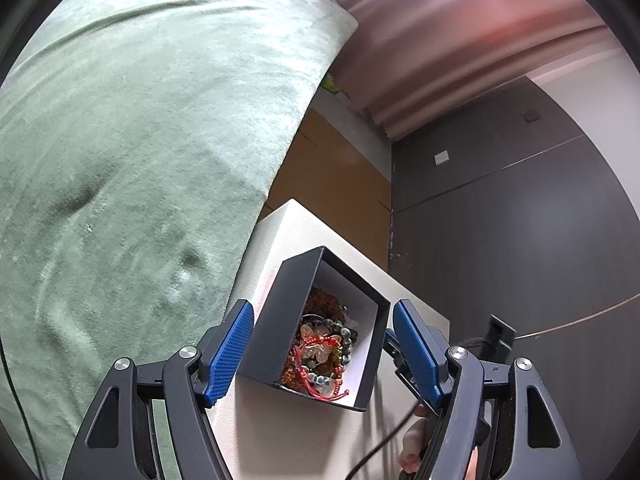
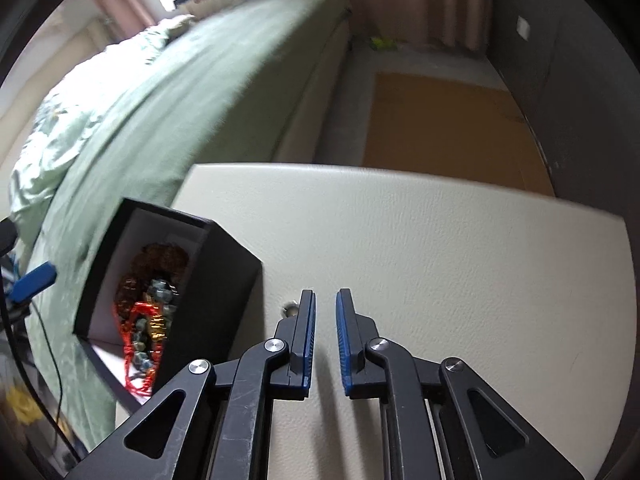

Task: Organize jewelry

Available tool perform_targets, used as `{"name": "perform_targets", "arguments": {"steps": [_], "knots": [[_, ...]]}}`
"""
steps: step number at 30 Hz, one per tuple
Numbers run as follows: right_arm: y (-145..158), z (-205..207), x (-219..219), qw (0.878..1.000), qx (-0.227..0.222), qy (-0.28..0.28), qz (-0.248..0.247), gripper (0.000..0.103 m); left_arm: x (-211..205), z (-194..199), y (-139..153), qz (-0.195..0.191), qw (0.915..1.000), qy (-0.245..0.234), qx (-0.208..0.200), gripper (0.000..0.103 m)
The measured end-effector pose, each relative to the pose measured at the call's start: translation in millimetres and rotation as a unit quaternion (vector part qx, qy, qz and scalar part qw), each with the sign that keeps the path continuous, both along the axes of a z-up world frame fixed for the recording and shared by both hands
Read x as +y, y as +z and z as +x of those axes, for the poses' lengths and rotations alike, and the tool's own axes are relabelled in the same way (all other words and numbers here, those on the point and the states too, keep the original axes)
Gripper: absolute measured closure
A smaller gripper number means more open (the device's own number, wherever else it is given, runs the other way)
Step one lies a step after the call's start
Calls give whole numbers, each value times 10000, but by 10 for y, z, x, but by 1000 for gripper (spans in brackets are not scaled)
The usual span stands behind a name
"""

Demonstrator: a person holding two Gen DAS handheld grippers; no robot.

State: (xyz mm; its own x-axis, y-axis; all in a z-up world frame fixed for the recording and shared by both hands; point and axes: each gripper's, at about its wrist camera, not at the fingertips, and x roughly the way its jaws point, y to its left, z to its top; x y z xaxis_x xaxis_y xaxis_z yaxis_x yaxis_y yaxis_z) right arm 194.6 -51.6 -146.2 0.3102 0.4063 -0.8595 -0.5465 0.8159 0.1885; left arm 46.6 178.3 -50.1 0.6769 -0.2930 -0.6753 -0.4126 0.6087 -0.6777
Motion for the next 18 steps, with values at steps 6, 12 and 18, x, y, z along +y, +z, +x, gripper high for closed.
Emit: {"name": "perform_targets", "arguments": {"steps": [6, 12, 18], "knots": [[-27, -80, 32, 9943, -390, 970, -186, 77, 23, -15, -6, 9, 10000, -6, 20, 30], [-142, -182, 35, 9890, -557, 1366, -130, 73, 101, -44, -21, -29, 9999, 139, 12, 30], [-154, -176, 64, 9867, -631, 1492, 135, 72, 78, -53, -20, -29, 9999, 139, 22, 30]]}}
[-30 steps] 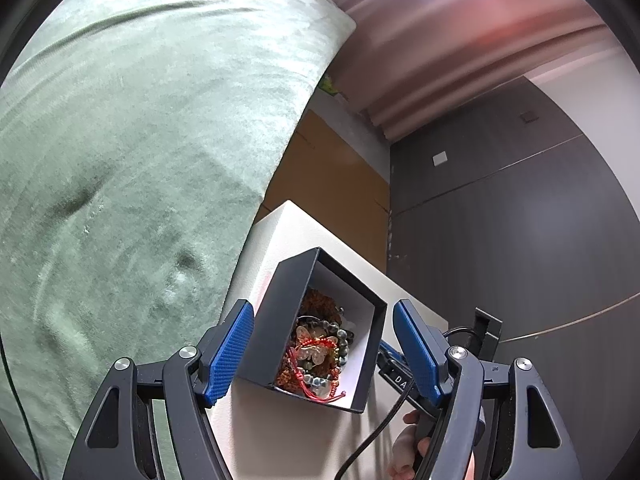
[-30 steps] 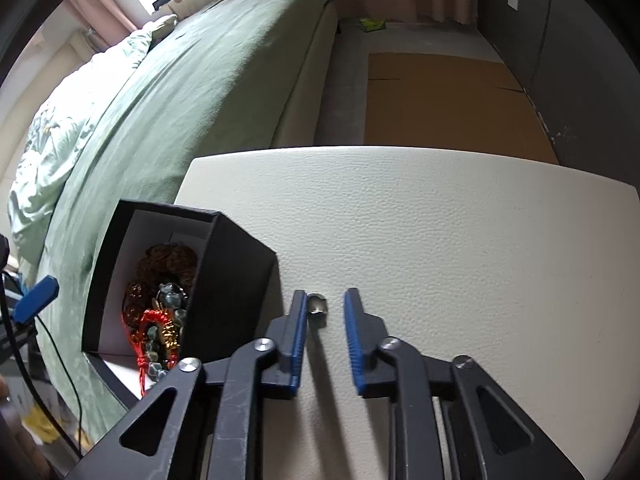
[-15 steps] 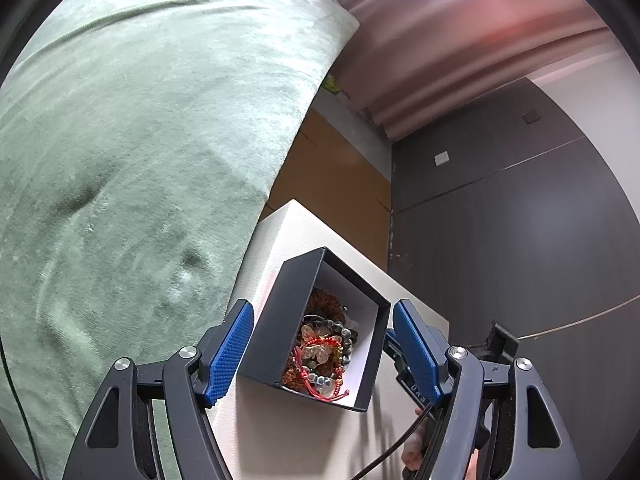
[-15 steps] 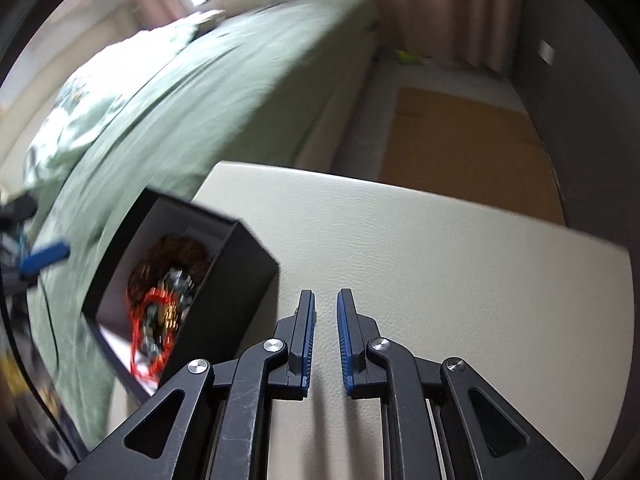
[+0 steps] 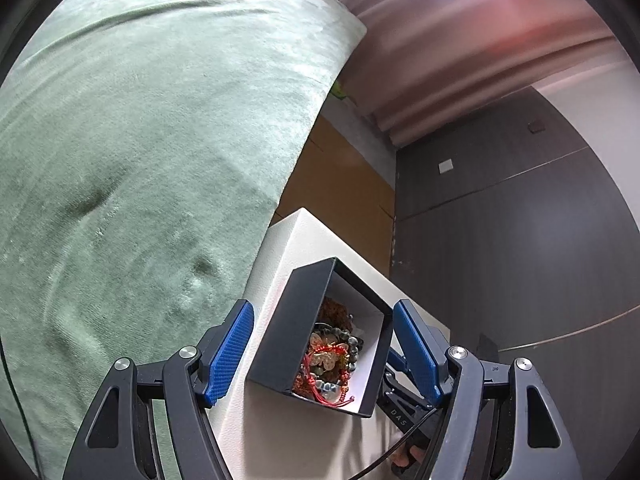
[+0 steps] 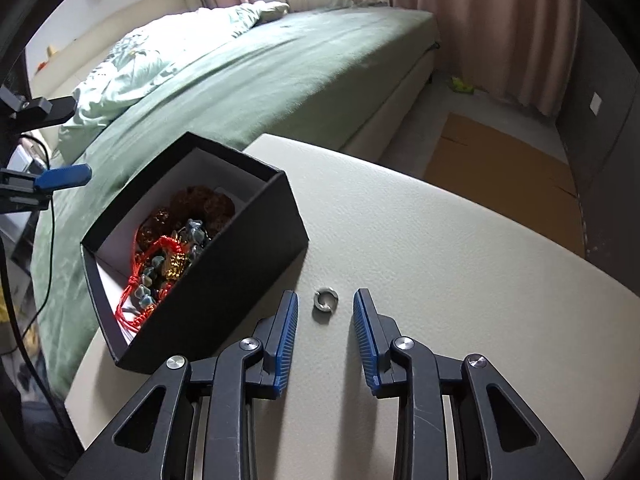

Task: Organize jewelry

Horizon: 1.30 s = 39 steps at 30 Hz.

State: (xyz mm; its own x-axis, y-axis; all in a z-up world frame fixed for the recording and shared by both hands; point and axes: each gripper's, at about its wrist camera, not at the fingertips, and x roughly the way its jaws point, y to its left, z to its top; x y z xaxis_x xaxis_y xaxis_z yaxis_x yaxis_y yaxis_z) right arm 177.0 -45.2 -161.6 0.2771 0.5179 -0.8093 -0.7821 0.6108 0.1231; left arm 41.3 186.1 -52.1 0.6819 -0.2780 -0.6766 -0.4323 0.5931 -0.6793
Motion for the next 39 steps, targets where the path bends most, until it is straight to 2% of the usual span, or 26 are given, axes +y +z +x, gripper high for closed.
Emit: {"name": "perform_targets", "arguments": {"steps": [7, 11, 12, 18, 21, 27, 31, 36, 38, 39], "knots": [[-10, 34, -8, 9997, 24, 91, 237, 73, 8, -1, 11, 13, 10000, 26, 11, 30], [-20, 23, 10, 9998, -107, 10, 184, 80, -9, 11, 11, -1, 10000, 13, 11, 30], [-21, 26, 1, 9998, -148, -19, 149, 88, -18, 15, 10, 3, 10000, -1, 16, 30], [-8, 57, -35, 9998, 12, -109, 166, 89, -23, 12, 24, 63, 10000, -14, 16, 30], [92, 74, -97, 9994, 33, -196, 281, 89, -22, 20, 21, 40, 10000, -9, 17, 30], [480, 76, -192, 9963, -82, -363, 773, 89, -71, 42, 35, 102, 9999, -88, 8, 30], [733, -8, -148, 9922, -98, -238, 1222, 89, -115, 61, 63, 232, 9996, -170, -11, 30], [883, -126, 8, 9871, -29, -89, 1601, 89, -125, 64, 73, 300, 9994, -183, -21, 30], [909, -149, 51, 9847, 55, -113, 1740, 88, -125, 58, 74, 325, 9993, -163, -22, 30], [915, -148, 70, 9843, 129, -118, 1757, 81, -125, 54, 74, 329, 9993, -158, -20, 30]]}}
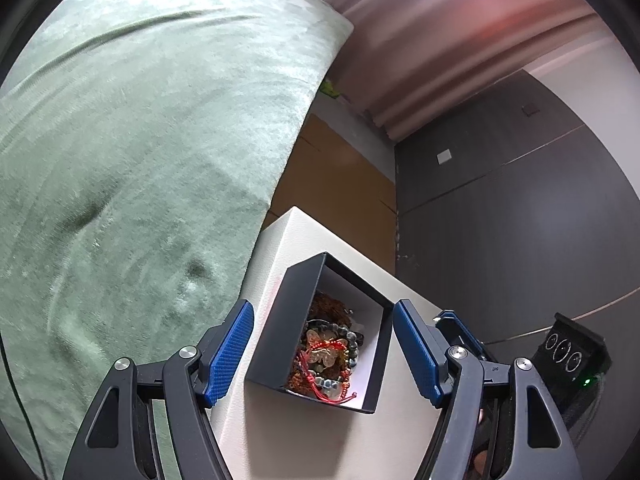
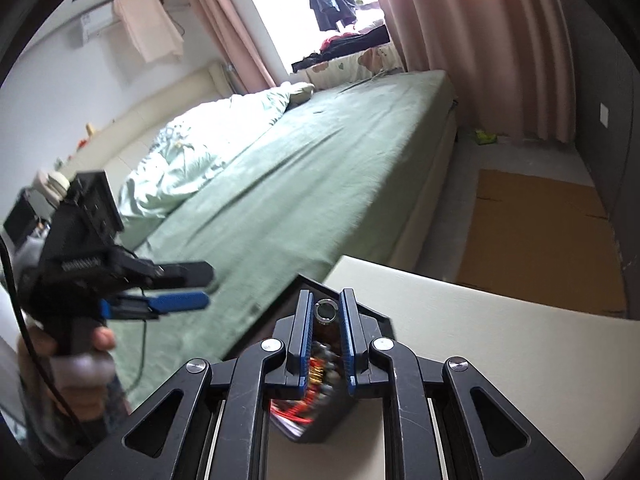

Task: Organize jewelry

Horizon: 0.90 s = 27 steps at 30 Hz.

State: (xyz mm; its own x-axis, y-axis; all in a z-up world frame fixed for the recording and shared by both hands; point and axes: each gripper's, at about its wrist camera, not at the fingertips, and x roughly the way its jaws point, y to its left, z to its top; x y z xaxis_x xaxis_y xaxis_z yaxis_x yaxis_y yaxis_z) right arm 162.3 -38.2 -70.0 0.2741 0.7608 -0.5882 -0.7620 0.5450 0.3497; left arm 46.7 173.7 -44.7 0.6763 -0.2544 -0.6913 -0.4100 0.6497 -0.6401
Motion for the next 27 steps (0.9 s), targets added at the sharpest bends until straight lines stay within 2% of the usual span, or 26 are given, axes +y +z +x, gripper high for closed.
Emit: {"name": "perform_targets", "arguments": {"steps": [1, 3, 6, 8, 10, 14, 16, 23, 24, 27], "knots": [[4, -4, 8, 10000, 23, -11, -6, 70, 2, -4, 1, -2, 10000, -2, 2, 30], [34, -29, -8, 10000, -58, -80, 4, 62, -9, -3, -4, 13, 10000, -18, 21, 30], [56, -13, -66, 9998, 14, -199, -17, 58, -47, -3, 2, 47, 10000, -57, 32, 30], [69, -11, -118, 9995, 12, -322, -55, 52, -87, -3, 17, 86, 9999, -91, 22, 30], [85, -24, -196, 9990, 44, -450, -64, 42, -133, -10, 36, 148, 9998, -134, 4, 30], [108, -79, -359, 9979, 126, -626, -50, 37, -247, -37, 75, 306, 9993, -225, -7, 30], [133, -118, -465, 9972, 184, -723, -15, 25, -307, -55, 93, 382, 9989, -264, -8, 30], [198, -250, -795, 9937, 319, -1075, 5, 14, -558, -149, 158, 674, 9969, -406, -92, 30], [207, -266, -830, 9932, 329, -1120, -7, 9, -591, -177, 176, 733, 9964, -420, -115, 29], [239, -343, -975, 9911, 366, -1276, -61, 8, -682, -276, 249, 966, 9943, -409, -209, 20]]}}
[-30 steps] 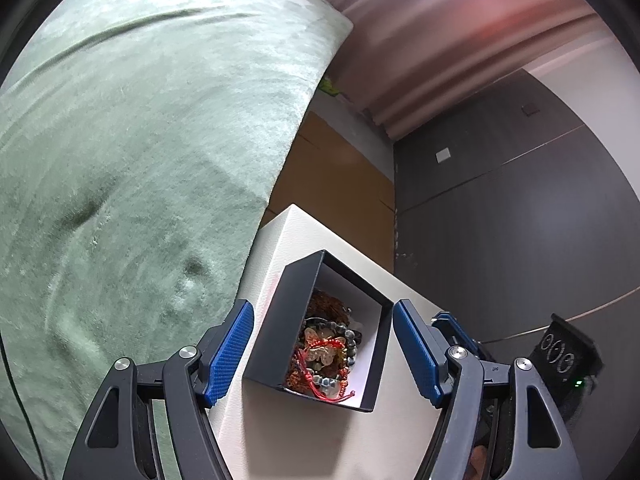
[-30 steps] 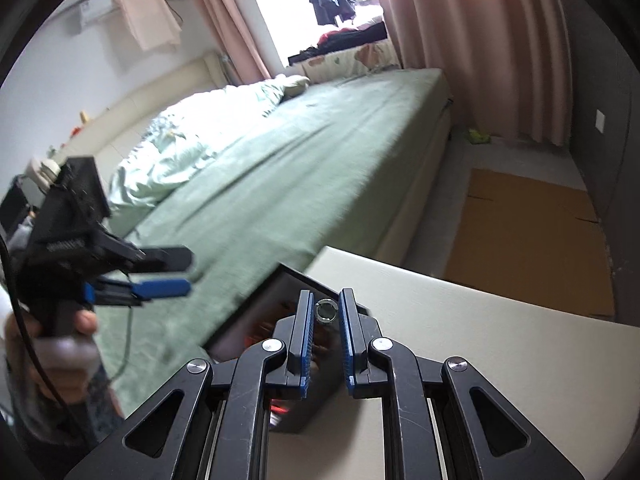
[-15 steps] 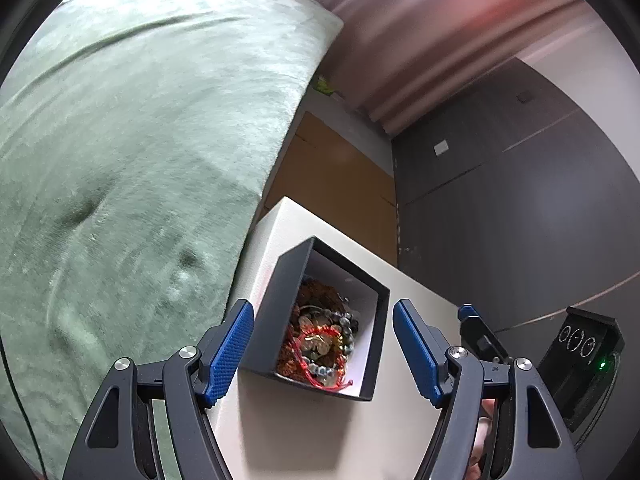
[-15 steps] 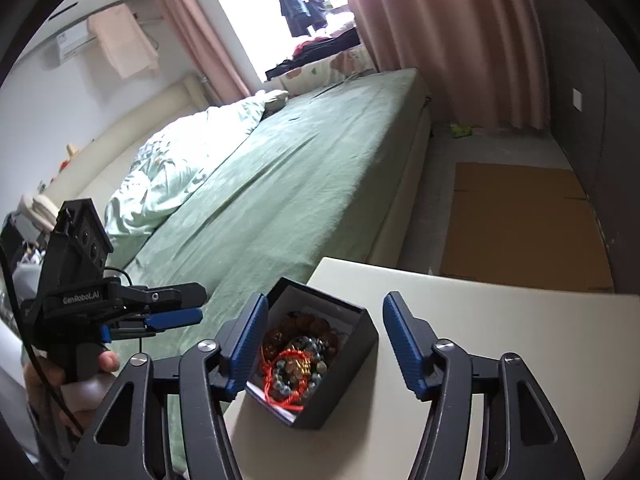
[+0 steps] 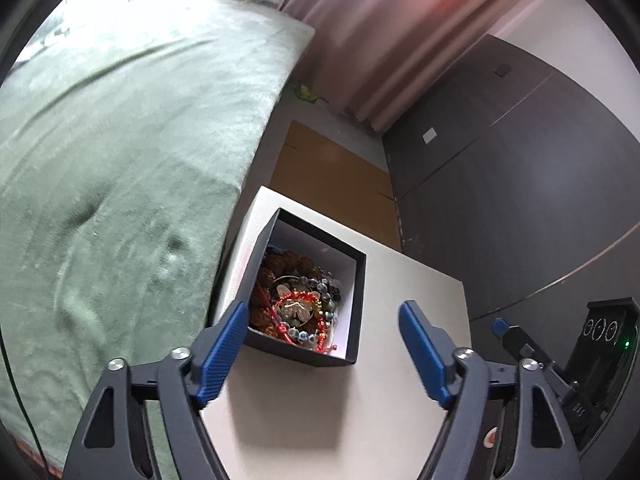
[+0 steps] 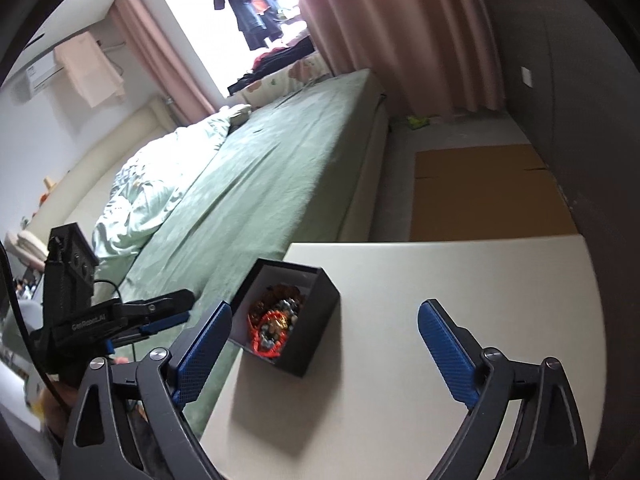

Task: Organize jewelry

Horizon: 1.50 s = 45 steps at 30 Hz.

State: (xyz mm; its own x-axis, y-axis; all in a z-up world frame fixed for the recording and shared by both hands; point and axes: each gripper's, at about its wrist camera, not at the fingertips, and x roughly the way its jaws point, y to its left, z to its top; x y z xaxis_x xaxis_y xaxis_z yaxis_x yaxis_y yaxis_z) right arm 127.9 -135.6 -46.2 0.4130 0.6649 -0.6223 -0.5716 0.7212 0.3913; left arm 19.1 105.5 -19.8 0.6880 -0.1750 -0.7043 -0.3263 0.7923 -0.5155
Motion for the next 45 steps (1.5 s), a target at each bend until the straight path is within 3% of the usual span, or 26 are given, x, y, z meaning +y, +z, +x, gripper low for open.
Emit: {"name": "perform_targets", "arguments": {"steps": [7, 17, 31, 38, 45], "knots": [[81, -251, -335, 9992, -14, -380, -114, 0, -305, -240, 181, 709, 9973, -27, -197, 9], [67, -544, -669, 9948, 94, -975, -268, 0, -730, -471, 290, 1589, 9867, -186, -293, 6], [78, -1023, -977, 9909, 15, -1275, -429, 0, -1089, -925, 359, 2453, 9666, -305, -679, 5], [127, -1187, -990, 9902, -155, -1289, -517, 0, -1148, -999, 437, 2571, 9616, -349, -898, 2], [153, -1210, -948, 9898, -252, -1274, -583, 0, -1178, -952, 414, 2477, 9636, -421, -912, 0]]}}
